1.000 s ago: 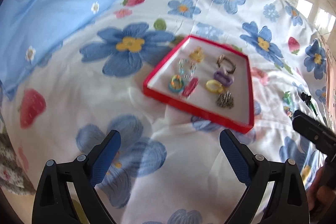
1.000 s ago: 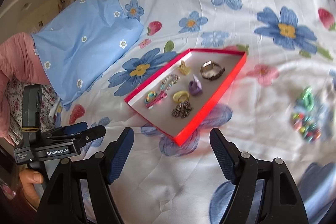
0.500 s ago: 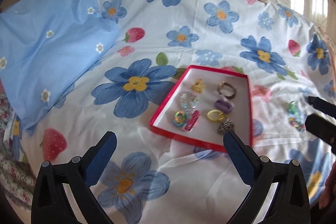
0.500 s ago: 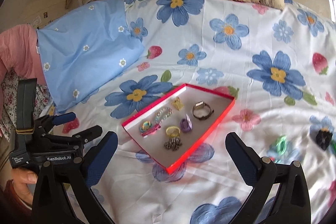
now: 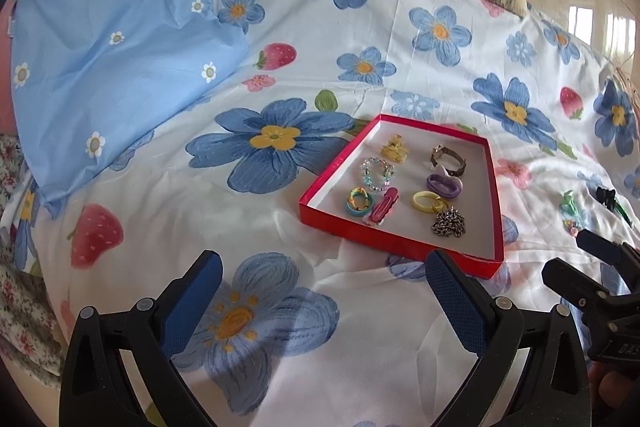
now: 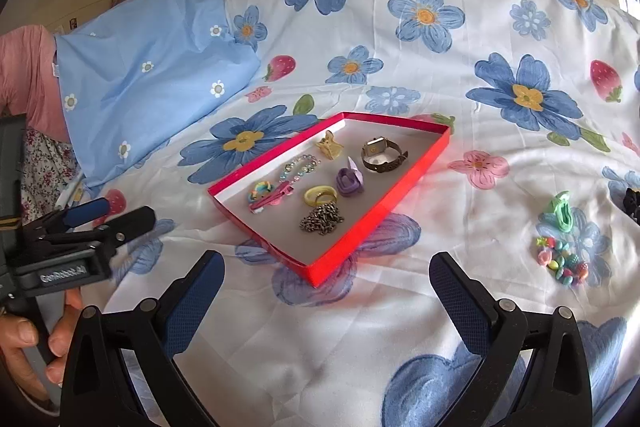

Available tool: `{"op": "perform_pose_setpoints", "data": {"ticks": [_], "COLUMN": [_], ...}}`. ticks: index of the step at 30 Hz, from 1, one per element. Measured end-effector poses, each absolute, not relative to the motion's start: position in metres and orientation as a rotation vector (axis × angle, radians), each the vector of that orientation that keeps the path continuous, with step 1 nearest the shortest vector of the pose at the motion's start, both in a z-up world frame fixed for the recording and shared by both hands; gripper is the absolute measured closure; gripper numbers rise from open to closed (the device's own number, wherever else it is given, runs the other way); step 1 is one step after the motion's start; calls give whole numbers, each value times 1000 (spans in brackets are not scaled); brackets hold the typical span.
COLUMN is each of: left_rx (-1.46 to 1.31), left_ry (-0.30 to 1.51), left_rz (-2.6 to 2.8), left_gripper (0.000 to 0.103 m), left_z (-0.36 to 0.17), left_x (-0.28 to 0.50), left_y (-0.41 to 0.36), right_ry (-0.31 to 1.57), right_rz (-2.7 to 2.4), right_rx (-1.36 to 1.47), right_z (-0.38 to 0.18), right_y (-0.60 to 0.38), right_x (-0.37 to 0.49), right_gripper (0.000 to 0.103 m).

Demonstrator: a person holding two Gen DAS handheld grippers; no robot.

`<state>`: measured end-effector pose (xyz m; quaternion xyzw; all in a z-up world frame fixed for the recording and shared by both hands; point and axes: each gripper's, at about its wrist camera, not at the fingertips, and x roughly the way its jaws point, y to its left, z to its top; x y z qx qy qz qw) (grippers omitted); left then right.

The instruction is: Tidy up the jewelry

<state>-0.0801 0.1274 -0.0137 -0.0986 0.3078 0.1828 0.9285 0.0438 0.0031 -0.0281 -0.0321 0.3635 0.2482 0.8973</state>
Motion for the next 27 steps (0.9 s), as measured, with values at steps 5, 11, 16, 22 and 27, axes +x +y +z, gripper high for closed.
{"op": "perform_pose_setpoints", "data": {"ticks": [5,11,16,22,27], "left_rx": [-185,-174,-169,-172,-162], "left_ry": [617,620,627,632,636], "left_rz": [376,371,370,368,365], "left_gripper": [1,1,1,1,1], "left_z": [-15,-13,-12,-11,-12], "left_x": [-90,-94,-93,-92,-91], "left_y": [123,119,118,120,120], "right_ry": [745,747,741,746,744], "right_rz": [515,512,512,511,513], "right_rx": [-69,-84,-85,-82,-80], "right_z": [-29,-28,-25,-25,-25], "right_y": [2,5,5,4,3], "right_x": [40,37,36,36,36], "right_gripper": [0,0,0,0,0]}}
